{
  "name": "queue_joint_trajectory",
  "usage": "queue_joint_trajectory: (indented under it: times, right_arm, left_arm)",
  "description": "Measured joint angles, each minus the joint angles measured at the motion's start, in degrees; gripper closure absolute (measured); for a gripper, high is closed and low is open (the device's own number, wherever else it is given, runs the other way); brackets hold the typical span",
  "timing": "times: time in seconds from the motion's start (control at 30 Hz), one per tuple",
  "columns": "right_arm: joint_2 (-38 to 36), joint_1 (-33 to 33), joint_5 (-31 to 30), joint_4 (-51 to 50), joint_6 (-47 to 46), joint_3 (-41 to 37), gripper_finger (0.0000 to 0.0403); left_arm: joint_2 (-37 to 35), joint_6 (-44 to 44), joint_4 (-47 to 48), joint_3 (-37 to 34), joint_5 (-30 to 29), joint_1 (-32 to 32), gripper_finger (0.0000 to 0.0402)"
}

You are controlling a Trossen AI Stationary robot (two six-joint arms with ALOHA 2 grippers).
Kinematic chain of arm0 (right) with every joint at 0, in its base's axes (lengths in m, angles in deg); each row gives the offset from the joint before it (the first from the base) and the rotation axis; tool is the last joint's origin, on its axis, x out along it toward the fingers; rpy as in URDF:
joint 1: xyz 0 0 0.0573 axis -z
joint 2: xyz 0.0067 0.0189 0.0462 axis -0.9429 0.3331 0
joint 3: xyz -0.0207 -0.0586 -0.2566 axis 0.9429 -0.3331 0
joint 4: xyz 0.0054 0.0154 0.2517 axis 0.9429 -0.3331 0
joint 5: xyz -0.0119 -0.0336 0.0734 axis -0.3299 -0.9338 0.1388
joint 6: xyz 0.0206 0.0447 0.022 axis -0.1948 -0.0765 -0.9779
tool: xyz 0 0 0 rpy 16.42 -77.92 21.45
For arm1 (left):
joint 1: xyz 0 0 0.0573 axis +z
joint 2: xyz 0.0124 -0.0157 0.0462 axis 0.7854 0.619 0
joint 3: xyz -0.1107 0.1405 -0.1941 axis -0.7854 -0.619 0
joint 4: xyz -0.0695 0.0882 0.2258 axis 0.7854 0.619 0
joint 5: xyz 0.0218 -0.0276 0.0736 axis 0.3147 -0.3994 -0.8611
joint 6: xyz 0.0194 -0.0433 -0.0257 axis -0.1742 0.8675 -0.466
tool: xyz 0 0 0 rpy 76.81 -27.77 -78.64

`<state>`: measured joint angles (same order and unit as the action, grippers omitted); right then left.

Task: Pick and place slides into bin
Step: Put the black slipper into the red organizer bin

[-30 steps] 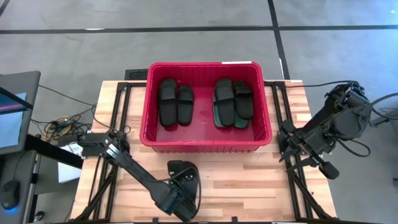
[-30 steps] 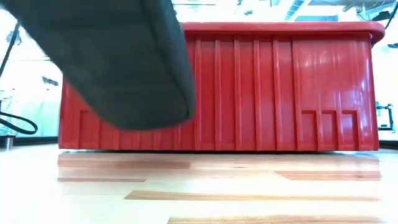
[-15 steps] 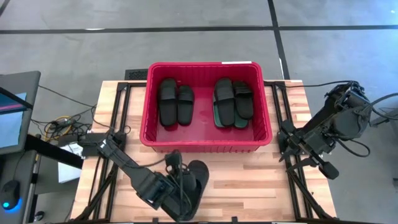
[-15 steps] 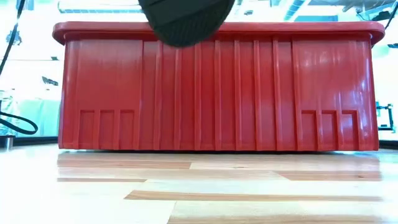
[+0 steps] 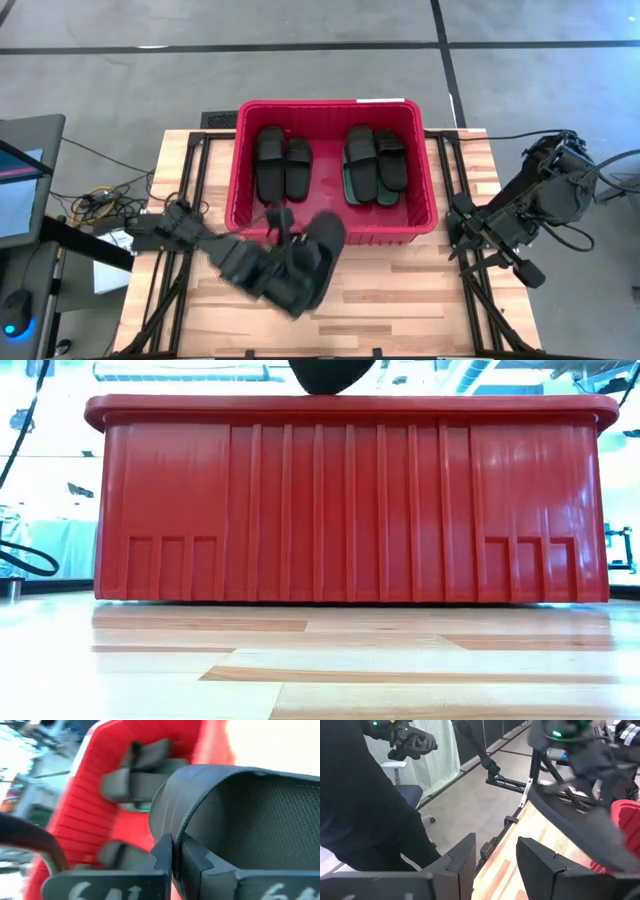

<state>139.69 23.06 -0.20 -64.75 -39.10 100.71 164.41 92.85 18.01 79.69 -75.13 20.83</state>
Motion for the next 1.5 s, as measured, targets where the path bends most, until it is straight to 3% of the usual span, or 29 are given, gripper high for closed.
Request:
queue_joint_trajectory:
  times: [0.17,0.5,1.1,1.5]
  right_arm:
    - [0.0,0.0,-0.2,0.0,0.0,0.0,0.0275]
    - [0.0,0.0,-7.08,0.0,-1.05,0.0,0.0275]
    - [0.0,0.0,-25.06,0.31,-0.59,0.0,0.0275]
    - [0.07,0.0,-28.3,-0.04,-3.48,0.0,0.0275]
  left_arm:
    - [0.0,-8.95,-0.05,-0.02,-2.07,6.61,0.0401]
    - [0.04,-25.91,-0.07,-0.04,-1.17,21.49,0.0401]
    - [0.11,-47.63,-8.27,-0.04,11.39,40.26,0.0401]
    - [0.17,-55.06,-13.4,-3.1,18.56,50.4,0.0401]
